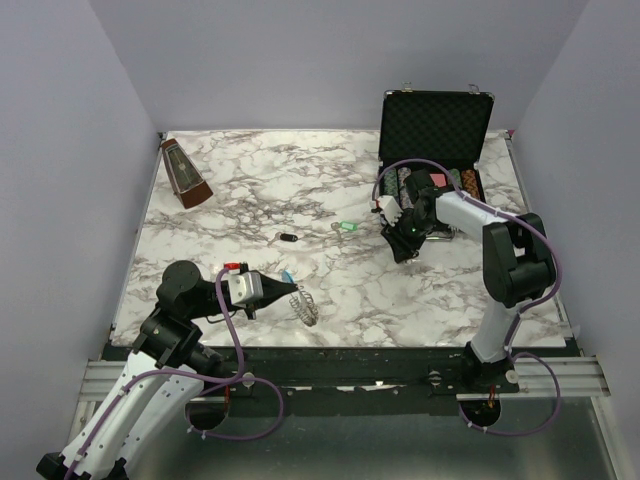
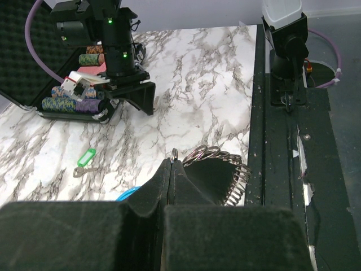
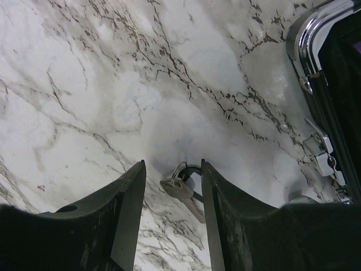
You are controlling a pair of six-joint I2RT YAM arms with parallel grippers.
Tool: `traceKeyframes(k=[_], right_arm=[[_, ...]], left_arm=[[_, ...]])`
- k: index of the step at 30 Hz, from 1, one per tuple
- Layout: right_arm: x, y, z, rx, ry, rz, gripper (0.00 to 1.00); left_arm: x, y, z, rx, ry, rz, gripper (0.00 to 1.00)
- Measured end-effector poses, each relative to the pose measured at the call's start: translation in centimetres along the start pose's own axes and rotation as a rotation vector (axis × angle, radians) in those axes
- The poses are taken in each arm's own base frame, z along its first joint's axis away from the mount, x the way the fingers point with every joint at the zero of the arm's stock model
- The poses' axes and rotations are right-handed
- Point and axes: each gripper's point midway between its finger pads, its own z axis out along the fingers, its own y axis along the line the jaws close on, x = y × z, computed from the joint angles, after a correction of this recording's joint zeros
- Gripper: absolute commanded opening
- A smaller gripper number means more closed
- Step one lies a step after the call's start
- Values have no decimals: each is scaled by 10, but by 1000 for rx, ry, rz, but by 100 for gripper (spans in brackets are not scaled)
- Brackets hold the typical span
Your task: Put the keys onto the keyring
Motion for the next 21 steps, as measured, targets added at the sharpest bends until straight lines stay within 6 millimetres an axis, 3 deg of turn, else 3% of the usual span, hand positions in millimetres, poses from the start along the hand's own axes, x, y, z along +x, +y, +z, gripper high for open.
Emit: traceKeyframes(k=[14, 21], right_arm=[[1, -2, -2, 24, 12, -15, 42], [0, -4, -5, 37, 9, -20, 41]], left_arm=[[0, 0, 0, 0, 0, 0, 0], [0, 0, 0, 0, 1, -1, 0]])
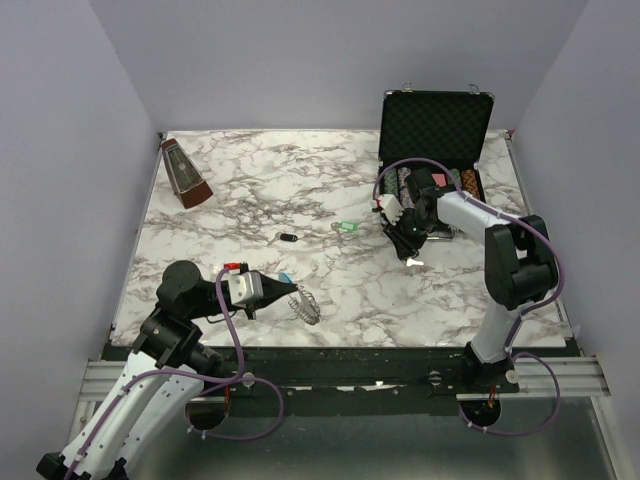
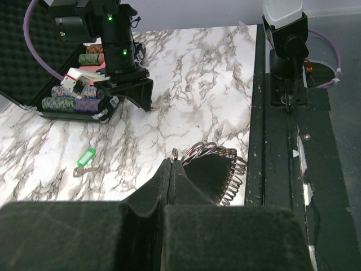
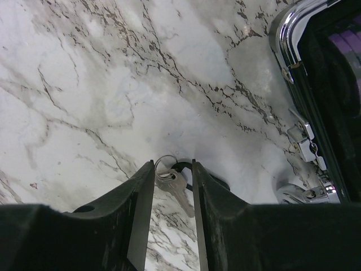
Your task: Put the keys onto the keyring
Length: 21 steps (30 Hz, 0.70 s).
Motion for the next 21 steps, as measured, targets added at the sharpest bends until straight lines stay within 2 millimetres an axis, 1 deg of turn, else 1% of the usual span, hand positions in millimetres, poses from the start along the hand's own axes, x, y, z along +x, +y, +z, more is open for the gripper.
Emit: traceKeyframes(k=[6, 21], right_arm=[[0, -1, -1, 6, 1, -2, 46], [4, 3, 0, -3, 8, -22, 42]], left_arm=[[0, 0, 0, 0, 0, 0, 0], [0, 0, 0, 0, 0, 0, 0]])
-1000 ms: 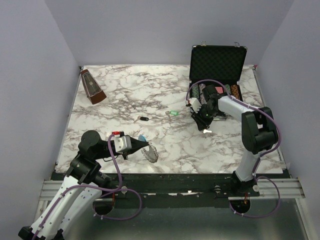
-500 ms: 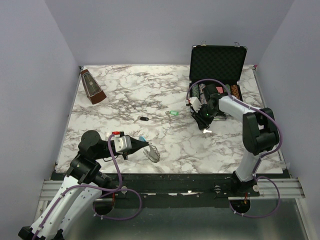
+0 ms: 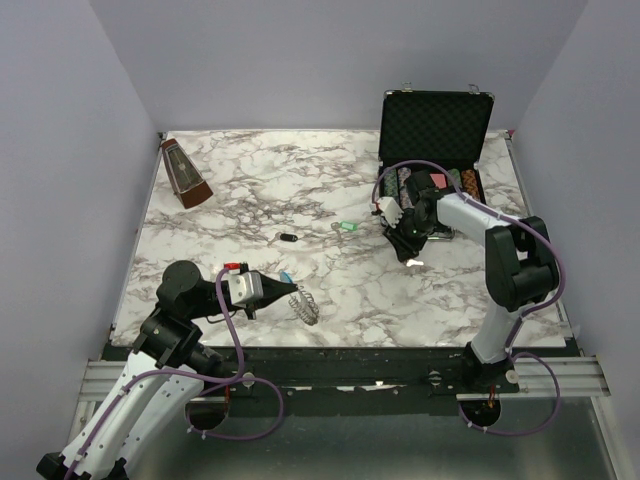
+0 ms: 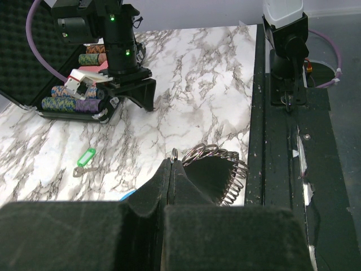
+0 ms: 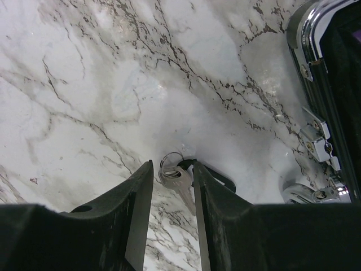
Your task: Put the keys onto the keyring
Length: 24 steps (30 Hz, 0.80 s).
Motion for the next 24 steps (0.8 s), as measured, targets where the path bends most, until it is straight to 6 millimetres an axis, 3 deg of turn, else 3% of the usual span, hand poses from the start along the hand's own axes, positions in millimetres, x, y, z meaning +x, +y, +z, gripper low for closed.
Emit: traceKeyframes(k=[24], right_arm=[[4, 1, 2, 9, 20, -9, 34]], left_arm=[[0, 0, 0, 0, 0, 0, 0]])
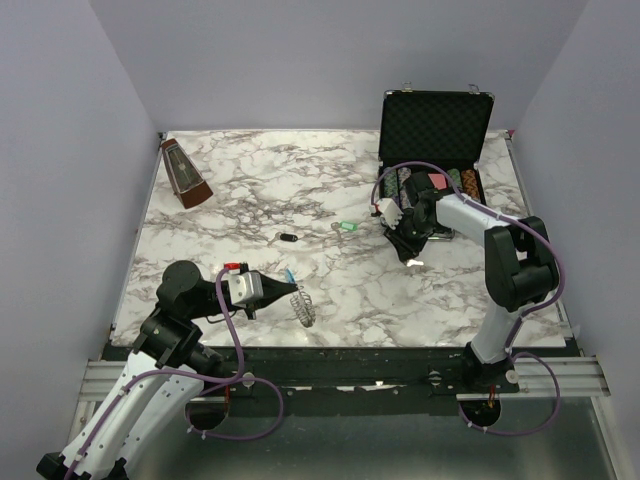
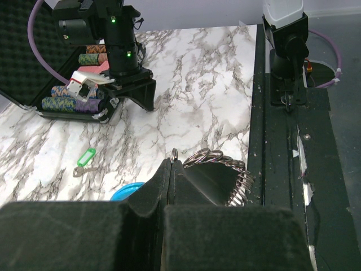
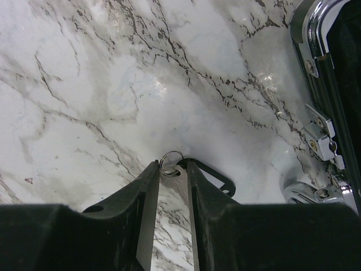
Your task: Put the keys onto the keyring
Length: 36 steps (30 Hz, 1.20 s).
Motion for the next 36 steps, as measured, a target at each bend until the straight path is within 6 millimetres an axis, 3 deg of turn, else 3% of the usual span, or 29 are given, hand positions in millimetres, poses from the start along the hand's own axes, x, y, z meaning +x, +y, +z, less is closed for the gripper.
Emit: traceKeyframes(k=[11, 36], right_arm=[[2, 0, 1, 2, 5, 1, 39], [3, -1, 1, 14, 14, -4, 31]], left_arm=[[0, 1, 0, -3, 1, 0, 0], [0, 1, 0, -4, 1, 0, 0]])
